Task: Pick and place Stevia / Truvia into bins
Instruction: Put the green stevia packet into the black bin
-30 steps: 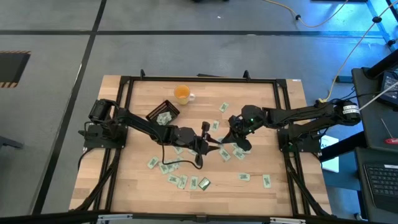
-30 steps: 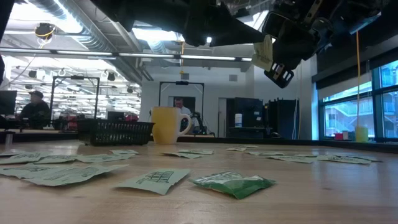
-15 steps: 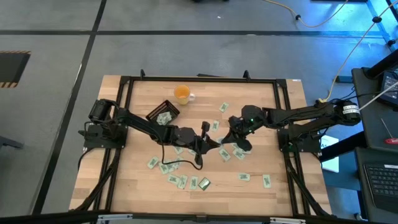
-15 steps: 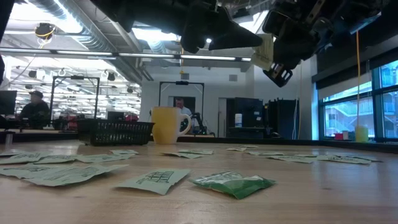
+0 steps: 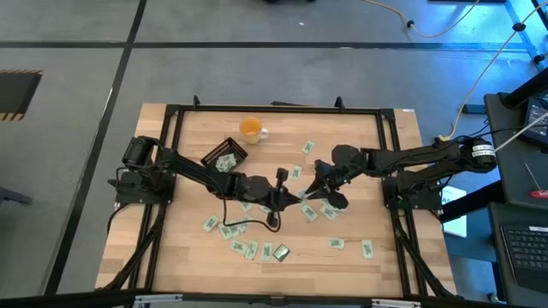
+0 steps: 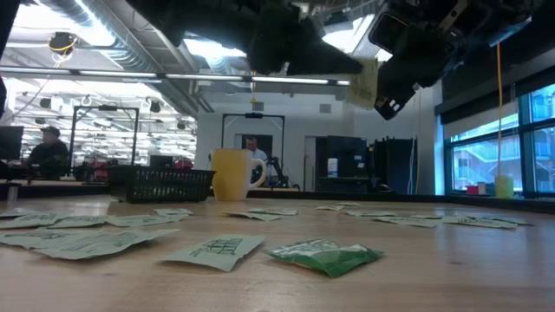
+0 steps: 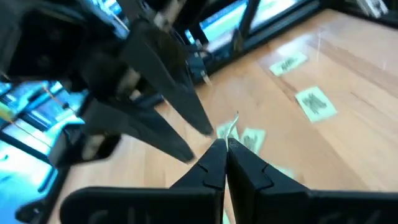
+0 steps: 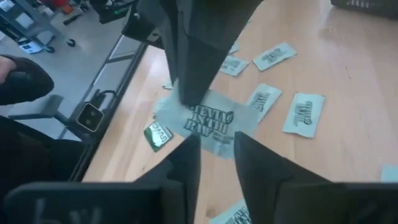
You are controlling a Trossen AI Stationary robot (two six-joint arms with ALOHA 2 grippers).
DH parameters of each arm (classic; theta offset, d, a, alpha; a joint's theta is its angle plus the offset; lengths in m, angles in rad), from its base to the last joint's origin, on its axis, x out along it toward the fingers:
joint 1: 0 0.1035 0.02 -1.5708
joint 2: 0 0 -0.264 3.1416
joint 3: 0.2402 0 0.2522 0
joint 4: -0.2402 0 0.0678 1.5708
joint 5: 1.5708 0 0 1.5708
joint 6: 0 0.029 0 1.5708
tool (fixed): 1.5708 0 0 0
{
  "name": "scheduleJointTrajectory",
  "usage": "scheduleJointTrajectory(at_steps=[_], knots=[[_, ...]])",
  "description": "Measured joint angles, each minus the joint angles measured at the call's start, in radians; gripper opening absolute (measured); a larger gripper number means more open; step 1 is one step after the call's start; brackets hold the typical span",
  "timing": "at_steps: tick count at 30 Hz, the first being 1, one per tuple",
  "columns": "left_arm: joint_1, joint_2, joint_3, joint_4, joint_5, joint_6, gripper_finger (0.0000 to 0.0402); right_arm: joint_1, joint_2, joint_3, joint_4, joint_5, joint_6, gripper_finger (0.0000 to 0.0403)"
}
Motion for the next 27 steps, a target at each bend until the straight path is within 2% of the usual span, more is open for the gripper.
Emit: scheduleJointTrajectory(at_steps=[4, 12, 16, 23, 27], knots=[[0.002, 0.000, 0.000, -0.122, -0.053, -0.038, 0.0003, -0.017, 0.000, 0.000, -0.030, 0.045, 0.004, 0.0128], [0.002, -0.005, 0.000, -0.434, -0.395, -0.181, 0.0006, -0.033, 0.000, 0.000, -0.112, 0.048, -0.041, 0.0133], [0.003, -0.038, 0.000, -0.605, -0.504, -0.319, 0.0003, -0.033, 0.000, 0.000, -0.111, 0.048, -0.045, 0.0133], [0.004, -0.150, 0.000, -0.973, -0.543, -0.697, 0.0003, -0.032, 0.000, 0.000, -0.111, 0.048, -0.042, 0.0133], [0.012, -0.193, 0.000, -1.133, -0.554, -0.858, 0.0004, -0.030, 0.000, 0.000, -0.108, 0.065, -0.017, 0.0133]])
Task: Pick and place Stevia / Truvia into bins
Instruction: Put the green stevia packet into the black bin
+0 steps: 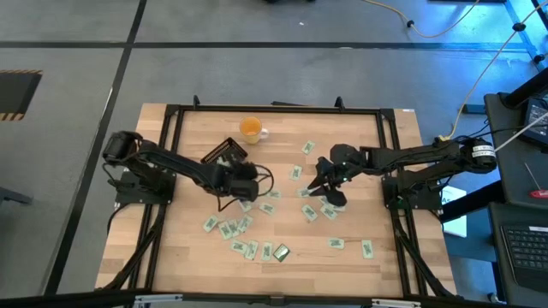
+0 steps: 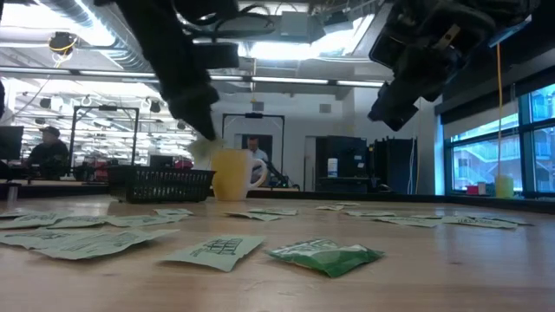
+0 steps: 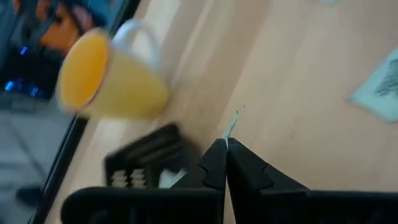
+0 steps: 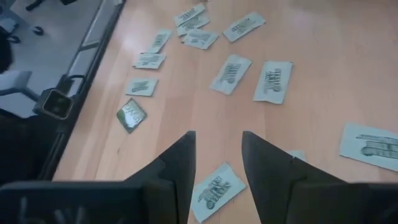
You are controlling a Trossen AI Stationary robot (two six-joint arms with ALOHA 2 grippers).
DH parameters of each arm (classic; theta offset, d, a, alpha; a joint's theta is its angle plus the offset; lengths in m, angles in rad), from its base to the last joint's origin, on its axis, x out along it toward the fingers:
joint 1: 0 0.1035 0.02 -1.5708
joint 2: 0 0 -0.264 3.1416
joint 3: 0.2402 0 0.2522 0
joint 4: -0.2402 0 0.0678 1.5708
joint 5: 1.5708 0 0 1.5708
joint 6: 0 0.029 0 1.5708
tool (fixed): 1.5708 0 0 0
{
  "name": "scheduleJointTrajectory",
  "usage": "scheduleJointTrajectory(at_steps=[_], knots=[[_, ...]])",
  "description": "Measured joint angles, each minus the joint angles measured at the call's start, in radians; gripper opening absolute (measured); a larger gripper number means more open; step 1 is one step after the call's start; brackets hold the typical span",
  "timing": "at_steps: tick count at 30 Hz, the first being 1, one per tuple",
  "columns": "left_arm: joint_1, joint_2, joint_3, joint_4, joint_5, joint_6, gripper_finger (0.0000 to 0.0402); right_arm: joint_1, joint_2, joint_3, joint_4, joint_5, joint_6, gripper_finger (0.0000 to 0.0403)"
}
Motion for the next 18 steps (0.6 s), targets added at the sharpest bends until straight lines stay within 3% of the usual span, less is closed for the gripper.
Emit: scheduleJointTrajectory(at_steps=[7, 15, 18], knots=[[0.036, -0.001, 0.000, -0.151, -0.084, -0.139, 0.0003, 0.020, 0.000, 0.000, 0.000, 0.162, 0.001, 0.0133], [0.133, 0.010, 0.000, -0.216, -0.076, -0.143, 0.0003, 0.038, 0.000, 0.000, 0.010, 0.174, 0.002, 0.0133], [0.178, 0.020, 0.000, -0.218, -0.020, -0.143, 0.0004, 0.040, 0.000, 0.000, 0.010, 0.174, 0.001, 0.0133]])
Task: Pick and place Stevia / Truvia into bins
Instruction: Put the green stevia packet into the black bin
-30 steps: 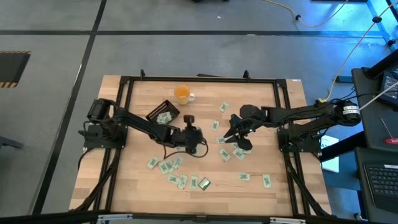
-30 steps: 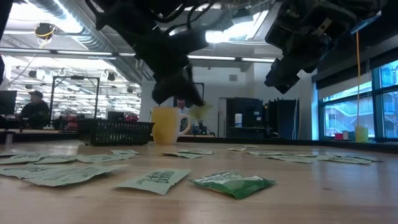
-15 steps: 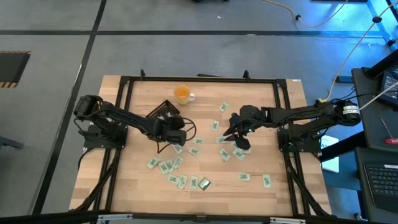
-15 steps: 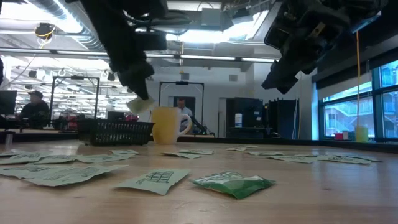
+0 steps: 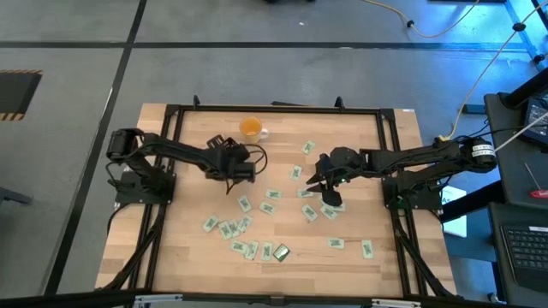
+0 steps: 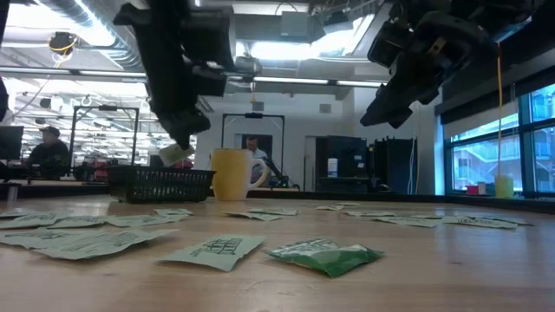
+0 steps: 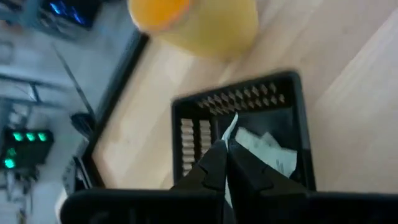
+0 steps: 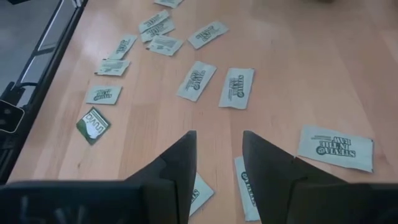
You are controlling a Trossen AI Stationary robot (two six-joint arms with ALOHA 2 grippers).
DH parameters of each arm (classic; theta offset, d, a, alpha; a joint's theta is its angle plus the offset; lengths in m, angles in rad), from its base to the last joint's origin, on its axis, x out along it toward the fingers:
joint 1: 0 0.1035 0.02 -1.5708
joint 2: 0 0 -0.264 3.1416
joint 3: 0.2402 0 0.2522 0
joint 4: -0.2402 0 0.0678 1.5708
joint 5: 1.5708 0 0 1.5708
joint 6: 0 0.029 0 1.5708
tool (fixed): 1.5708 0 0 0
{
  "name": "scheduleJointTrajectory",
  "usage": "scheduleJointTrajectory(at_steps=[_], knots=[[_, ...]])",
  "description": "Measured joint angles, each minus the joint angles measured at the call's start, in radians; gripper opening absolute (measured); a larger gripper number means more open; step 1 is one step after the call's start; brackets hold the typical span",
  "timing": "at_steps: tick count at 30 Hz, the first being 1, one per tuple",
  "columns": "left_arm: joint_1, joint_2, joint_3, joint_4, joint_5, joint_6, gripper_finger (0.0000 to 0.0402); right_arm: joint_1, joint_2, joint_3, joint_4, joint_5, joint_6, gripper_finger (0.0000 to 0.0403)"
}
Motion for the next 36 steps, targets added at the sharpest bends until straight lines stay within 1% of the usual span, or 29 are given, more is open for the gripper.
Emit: scheduleJointTrajectory(at_steps=[5, 10, 15, 21, 24, 28, 31, 36], knots=[[0.049, 0.015, -0.030, 0.022, 0.078, 0.017, 0.0005, 0.000, 0.000, 0.000, 0.002, 0.000, 0.001, 0.0133], [0.063, 0.013, -0.088, 0.061, 0.079, 0.025, 0.0004, 0.000, 0.000, 0.000, 0.007, 0.001, 0.026, 0.0133], [0.059, 0.013, -0.092, 0.075, 0.079, 0.043, 0.0032, 0.000, 0.019, 0.000, 0.010, 0.004, 0.059, 0.0133], [0.033, 0.011, -0.054, 0.070, 0.126, 0.096, 0.0069, 0.005, 0.090, 0.000, 0.029, 0.067, 0.079, 0.0133], [0.008, 0.005, -0.008, 0.044, 0.129, 0.110, 0.0076, 0.005, 0.146, 0.000, 0.043, 0.082, 0.127, 0.0133], [-0.040, -0.007, 0.061, -0.023, 0.141, 0.172, 0.0076, 0.008, 0.225, 0.000, 0.072, 0.080, 0.196, 0.0133], [-0.085, -0.028, 0.088, -0.059, 0.213, 0.212, 0.0073, 0.017, 0.270, -0.001, 0.102, 0.081, 0.233, 0.0133], [-0.184, -0.067, 0.096, -0.055, 0.434, 0.270, 0.0067, 0.037, 0.310, 0.000, 0.213, 0.081, 0.220, 0.0133]])
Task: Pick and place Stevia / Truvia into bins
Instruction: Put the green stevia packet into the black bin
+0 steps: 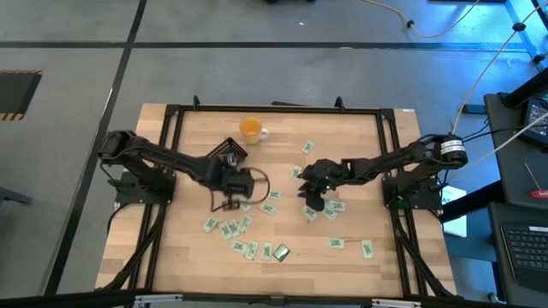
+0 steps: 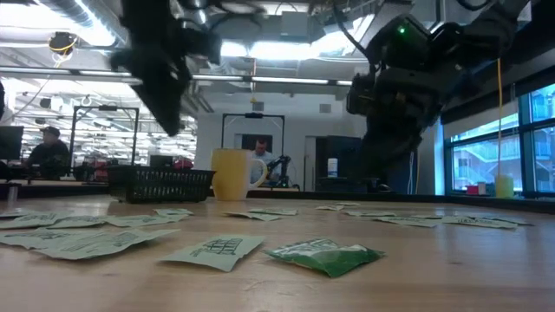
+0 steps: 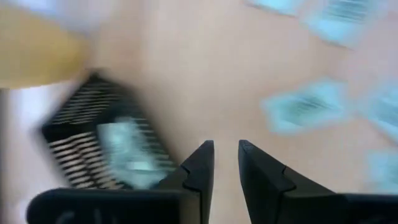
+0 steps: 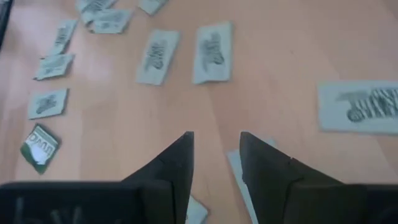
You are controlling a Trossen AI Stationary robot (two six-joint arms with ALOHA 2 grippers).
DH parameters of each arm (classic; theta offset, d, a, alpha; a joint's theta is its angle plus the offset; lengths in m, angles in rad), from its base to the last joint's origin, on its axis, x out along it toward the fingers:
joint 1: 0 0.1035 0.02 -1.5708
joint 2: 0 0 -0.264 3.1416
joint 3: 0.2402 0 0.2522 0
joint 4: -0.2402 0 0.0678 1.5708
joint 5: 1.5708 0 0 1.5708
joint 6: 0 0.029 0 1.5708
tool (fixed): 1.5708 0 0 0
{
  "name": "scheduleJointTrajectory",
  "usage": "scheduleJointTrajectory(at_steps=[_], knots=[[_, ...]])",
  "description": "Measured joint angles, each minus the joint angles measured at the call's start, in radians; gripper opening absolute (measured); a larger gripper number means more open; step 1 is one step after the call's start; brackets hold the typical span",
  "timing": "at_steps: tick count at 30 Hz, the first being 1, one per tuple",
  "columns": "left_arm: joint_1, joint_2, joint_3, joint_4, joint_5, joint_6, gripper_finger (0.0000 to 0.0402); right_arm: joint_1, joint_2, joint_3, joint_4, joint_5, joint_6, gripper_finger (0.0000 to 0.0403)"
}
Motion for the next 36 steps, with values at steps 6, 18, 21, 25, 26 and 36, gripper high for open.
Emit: scheduleJointTrajectory(at_steps=[6, 18, 21, 25, 26, 36], knots=[[-0.154, -0.002, 0.000, 0.023, 0.186, -0.006, 0.0067, 0.002, 0.006, 0.000, 0.081, -0.002, -0.044, 0.0133], [-0.401, 0.007, -0.019, 0.026, 0.179, -0.137, 0.0078, 0.003, 0.006, 0.000, 0.102, -0.002, -0.044, 0.0133], [-0.420, 0.007, -0.066, 0.027, 0.176, -0.226, 0.0073, 0.005, 0.006, 0.000, 0.102, -0.002, -0.044, 0.0133], [-0.421, 0.007, -0.136, 0.032, 0.174, -0.362, 0.0074, 0.006, 0.006, 0.000, 0.118, -0.002, -0.044, 0.0133], [-0.417, 0.007, -0.152, 0.039, 0.166, -0.394, 0.0075, 0.006, 0.006, 0.000, 0.125, -0.002, -0.044, 0.0133], [-0.402, 0.007, -0.275, 0.206, 0.136, -0.479, 0.0074, 0.006, 0.006, 0.000, 0.146, -0.003, -0.047, 0.0133]])
